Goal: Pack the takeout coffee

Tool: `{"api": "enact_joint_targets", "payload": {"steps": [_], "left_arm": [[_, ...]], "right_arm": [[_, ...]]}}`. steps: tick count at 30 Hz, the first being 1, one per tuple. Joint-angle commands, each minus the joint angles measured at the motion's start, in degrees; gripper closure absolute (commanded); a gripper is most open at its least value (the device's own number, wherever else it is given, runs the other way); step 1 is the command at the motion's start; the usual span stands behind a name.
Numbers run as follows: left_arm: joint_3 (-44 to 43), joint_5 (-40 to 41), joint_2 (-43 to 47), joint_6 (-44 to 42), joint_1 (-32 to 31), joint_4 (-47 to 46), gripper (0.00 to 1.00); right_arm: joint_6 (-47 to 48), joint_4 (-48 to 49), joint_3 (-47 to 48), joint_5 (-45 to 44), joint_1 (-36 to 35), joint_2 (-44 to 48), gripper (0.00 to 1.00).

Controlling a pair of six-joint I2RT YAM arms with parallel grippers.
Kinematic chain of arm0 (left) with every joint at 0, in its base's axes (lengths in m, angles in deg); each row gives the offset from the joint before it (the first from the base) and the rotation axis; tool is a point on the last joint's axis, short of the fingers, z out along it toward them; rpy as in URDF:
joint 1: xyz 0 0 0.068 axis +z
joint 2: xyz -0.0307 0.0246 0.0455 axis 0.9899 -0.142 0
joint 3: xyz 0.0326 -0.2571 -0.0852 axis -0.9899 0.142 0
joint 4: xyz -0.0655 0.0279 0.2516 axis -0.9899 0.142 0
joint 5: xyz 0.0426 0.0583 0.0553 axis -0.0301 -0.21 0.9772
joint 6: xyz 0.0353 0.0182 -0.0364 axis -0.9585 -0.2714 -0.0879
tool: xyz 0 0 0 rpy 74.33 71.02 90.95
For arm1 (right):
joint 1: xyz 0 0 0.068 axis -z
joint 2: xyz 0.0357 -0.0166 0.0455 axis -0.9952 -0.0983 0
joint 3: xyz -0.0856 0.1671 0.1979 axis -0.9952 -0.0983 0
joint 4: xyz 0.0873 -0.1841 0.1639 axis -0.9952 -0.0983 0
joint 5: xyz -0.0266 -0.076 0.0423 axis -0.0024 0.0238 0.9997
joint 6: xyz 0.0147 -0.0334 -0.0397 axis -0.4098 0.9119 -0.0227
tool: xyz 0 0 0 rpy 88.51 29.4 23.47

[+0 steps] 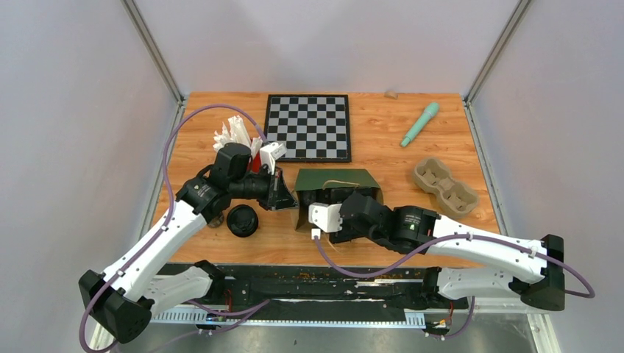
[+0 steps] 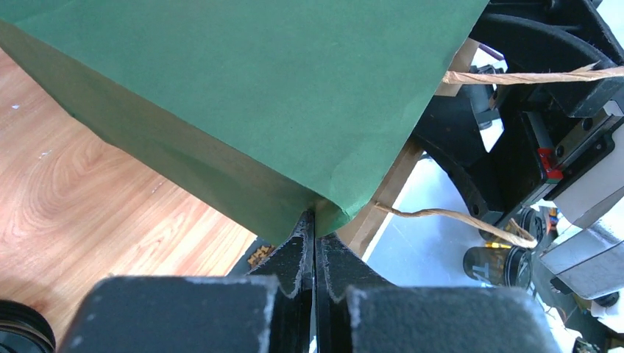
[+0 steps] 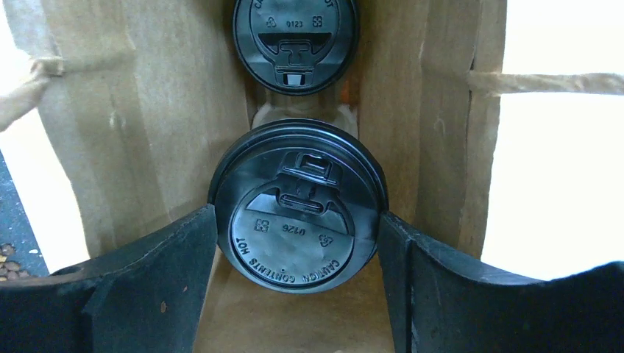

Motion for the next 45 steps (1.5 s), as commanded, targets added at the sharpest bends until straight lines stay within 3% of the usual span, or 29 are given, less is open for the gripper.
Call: {"api": "enact_joint_targets", "payload": {"steps": [1, 21, 45], "left_arm": [[1.17, -2.27, 2.17, 0.85, -0.24, -2.24, 1.00], [3.45, -5.00, 3.55, 1.84, -0.33, -4.46, 1.00], [1.89, -4.30, 1.88, 1.69, -1.21, -3.61, 1.00]], "right_arm": [[2.42, 4.17, -1.36, -1.53, -0.32, -0.62, 0.26], [6.89, 9.10, -6.65, 1.83, 0.26, -0.95, 0.25], [11.72, 12.27, -9.66, 6.17, 7.24, -0.52, 0.25]]}}
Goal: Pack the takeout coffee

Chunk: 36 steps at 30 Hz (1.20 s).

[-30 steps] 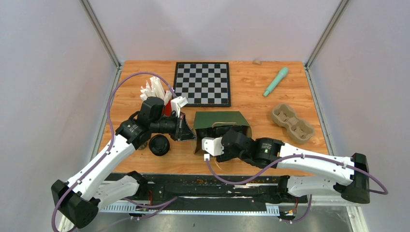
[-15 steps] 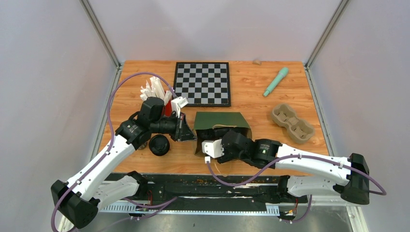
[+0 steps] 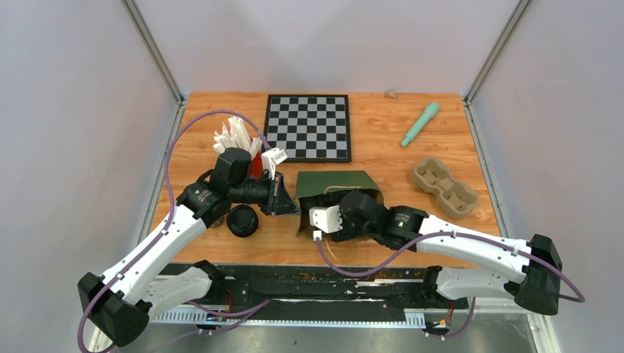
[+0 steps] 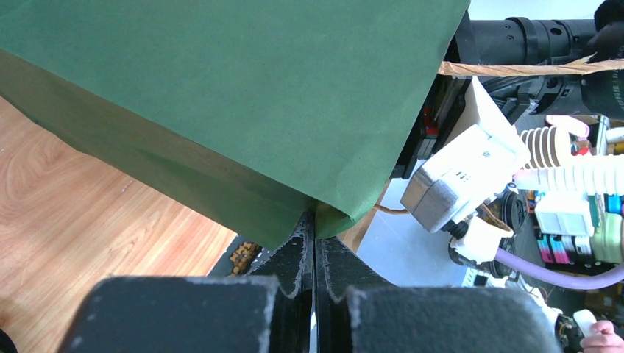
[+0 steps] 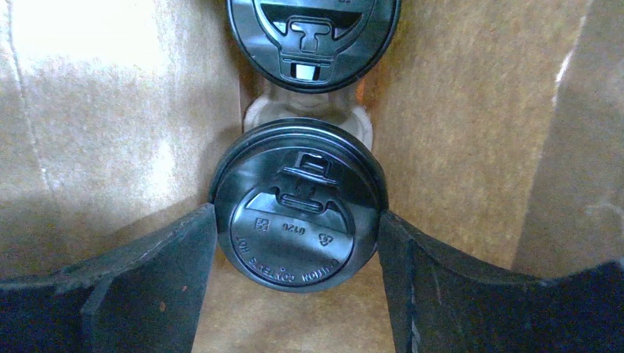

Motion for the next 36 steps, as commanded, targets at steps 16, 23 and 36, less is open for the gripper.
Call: {"api": "enact_joint_targets", "payload": {"steps": [16, 23, 36], "left_arm": [[-1.09, -2.15, -0.15, 2.44, -0.39, -3.43, 1.00], [-1.03, -2.26, -0.23, 2.75, -0.50, -3.54, 1.00], [0.28, -2.35, -0.65, 3.66, -0.44, -4.60, 1.00]], "right_arm": [[2.12, 6.63, -2.88, 2.13, 2.21, 0.09, 0.25], [2.19, 8.05, -4.27, 2.26, 3.36, 0.15, 0.25], [2.74, 10.21, -6.13, 3.05, 5.09, -0.11, 0.25]]}}
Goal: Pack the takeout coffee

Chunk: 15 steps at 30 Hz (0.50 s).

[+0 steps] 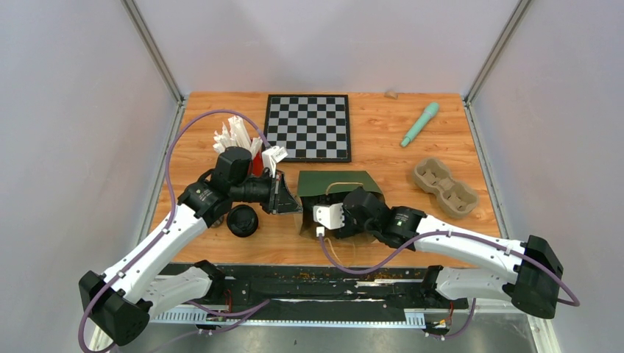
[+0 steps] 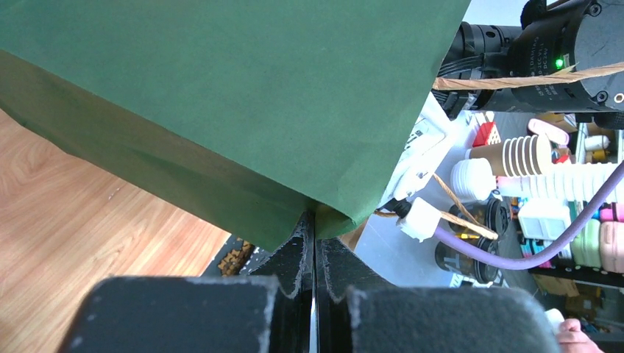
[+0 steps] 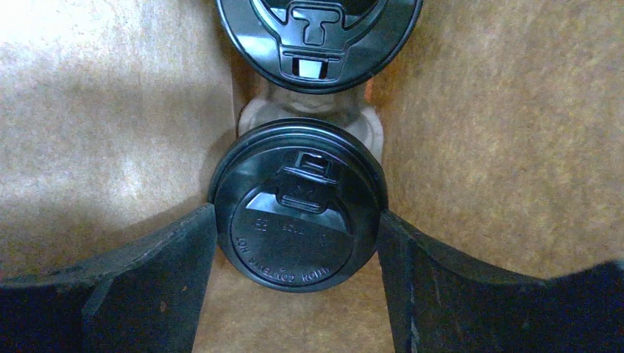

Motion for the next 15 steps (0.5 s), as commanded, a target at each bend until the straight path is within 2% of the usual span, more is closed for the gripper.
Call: {"api": "enact_joint_targets", "payload": {"steps": [1, 15], "left_arm": [[0.12, -1.63, -0.17, 0.66, -0.47, -2.22, 1.00], [-0.01, -1.70, -0.67, 0.62, -0.52, -2.12, 1.00]], "right_arm": [[0.55, 3.03, -0.74, 0.83, 0.67, -0.01, 0.25], [0.84, 3.99, -1.64, 2.31, 2.71, -0.86, 0.25]]}}
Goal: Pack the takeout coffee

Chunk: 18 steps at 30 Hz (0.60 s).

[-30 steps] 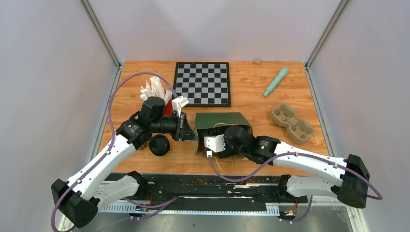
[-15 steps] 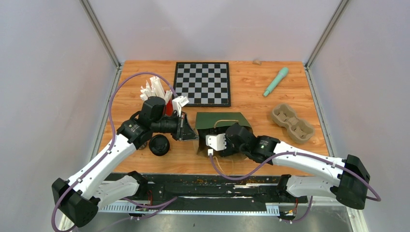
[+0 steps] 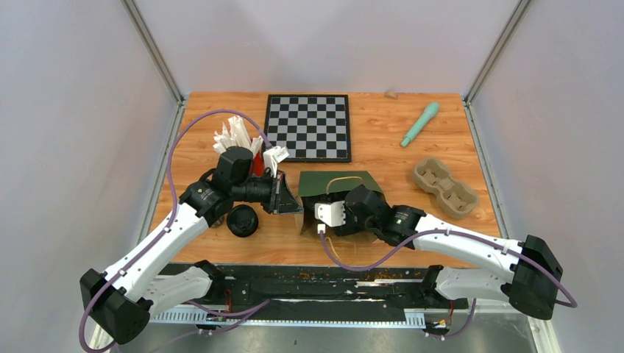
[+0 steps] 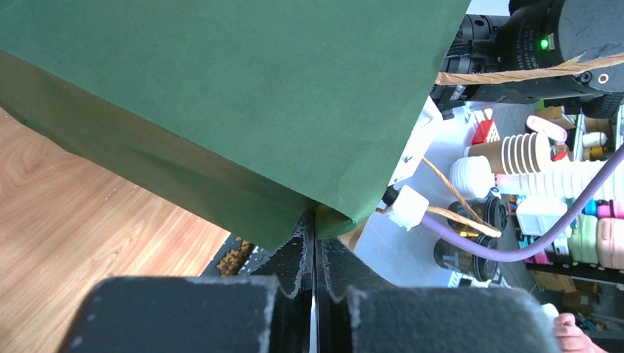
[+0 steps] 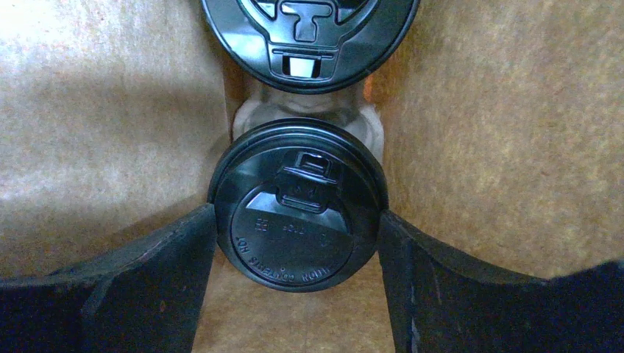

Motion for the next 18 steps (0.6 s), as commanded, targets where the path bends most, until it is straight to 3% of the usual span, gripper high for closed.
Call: {"api": "enact_joint_targets", "payload": {"steps": [1, 18], "left_arm": [[-0.07, -1.52, -0.13, 0.54, -0.28, -1.84, 1.00], [-0.34, -1.55, -0.71, 0.43, -0.28, -2.41, 1.00]], "right_arm": [[0.38, 2.41, -0.66, 1.31, 0.76, -0.51, 0.25], [-0.23, 2.81, -1.28, 2.40, 1.83, -1.49, 0.24]]}}
